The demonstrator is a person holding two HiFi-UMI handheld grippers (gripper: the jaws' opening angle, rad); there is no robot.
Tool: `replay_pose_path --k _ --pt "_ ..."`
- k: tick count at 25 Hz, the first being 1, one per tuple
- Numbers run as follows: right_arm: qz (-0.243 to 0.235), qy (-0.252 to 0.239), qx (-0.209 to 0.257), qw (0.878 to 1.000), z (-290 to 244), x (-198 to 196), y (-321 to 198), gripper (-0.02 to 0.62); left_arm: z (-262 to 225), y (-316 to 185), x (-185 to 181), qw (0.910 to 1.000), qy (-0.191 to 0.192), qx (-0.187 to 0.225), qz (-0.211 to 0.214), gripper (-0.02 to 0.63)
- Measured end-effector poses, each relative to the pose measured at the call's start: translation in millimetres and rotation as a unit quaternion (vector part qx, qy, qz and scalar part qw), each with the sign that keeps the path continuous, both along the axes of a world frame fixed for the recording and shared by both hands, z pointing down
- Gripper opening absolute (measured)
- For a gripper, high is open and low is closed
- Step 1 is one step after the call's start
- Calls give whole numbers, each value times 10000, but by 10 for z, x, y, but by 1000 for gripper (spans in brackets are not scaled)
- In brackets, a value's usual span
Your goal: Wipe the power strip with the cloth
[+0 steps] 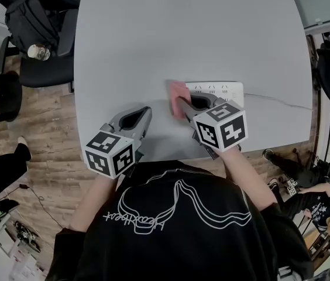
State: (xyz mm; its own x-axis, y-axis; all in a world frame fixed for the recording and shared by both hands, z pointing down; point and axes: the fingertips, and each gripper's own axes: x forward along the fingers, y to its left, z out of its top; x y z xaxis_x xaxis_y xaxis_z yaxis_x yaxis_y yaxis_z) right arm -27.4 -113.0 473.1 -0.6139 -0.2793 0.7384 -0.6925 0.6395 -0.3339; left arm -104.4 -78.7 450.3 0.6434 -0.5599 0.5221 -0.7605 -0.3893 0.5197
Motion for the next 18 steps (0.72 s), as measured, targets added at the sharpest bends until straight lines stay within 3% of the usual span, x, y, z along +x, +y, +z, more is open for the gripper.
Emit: replay_pose_path --k 18 --pt "196 61 7 9998 22 148 -25 38 -1 -22 44 10000 -2 5 53 12"
